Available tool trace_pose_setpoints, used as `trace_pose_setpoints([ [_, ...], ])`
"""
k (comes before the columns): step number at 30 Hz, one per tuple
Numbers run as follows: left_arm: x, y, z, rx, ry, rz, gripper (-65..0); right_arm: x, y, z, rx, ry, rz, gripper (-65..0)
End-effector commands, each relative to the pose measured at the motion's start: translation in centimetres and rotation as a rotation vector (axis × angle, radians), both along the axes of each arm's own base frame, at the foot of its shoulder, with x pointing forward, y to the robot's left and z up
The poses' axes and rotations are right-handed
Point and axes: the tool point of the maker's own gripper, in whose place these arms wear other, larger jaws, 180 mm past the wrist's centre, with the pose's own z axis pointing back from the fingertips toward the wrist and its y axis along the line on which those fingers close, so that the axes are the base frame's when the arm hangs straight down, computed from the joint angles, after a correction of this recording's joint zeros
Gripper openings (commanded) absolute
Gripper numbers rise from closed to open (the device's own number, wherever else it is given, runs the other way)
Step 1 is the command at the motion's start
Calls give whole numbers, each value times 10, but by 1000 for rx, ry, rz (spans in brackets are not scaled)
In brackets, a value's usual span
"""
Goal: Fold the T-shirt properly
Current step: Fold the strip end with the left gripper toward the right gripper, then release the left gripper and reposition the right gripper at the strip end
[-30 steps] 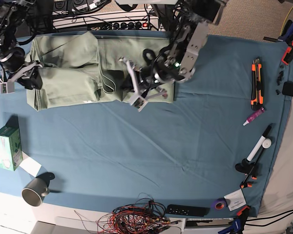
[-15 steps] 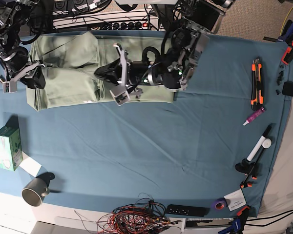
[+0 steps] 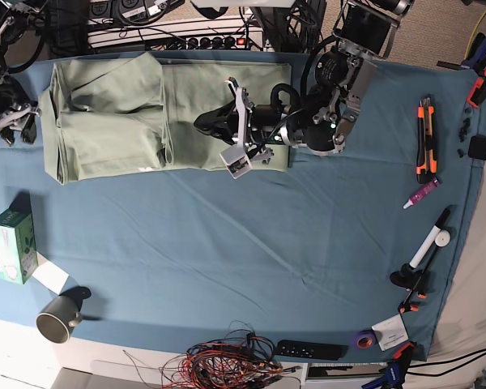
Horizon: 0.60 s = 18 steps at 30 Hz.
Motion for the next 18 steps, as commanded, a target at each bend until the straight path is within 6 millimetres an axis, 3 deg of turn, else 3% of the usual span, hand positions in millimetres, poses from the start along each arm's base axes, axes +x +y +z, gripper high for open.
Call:
trace_pose_setpoints([
  [1, 6, -6, 19, -60, -33, 1, -650, 8, -6, 11, 14, -44, -6, -293],
  [6, 6, -6, 19, -59, -33, 1, -650, 13, -6, -19, 224, -26, -69, -291],
  [12, 6, -6, 19, -59, -33, 1, -650, 23, -11, -33, 304, -2, -99, -291],
  [18, 6, -6, 19, -59, -33, 1, -650, 29, 14, -50, 313, 86, -11, -291],
])
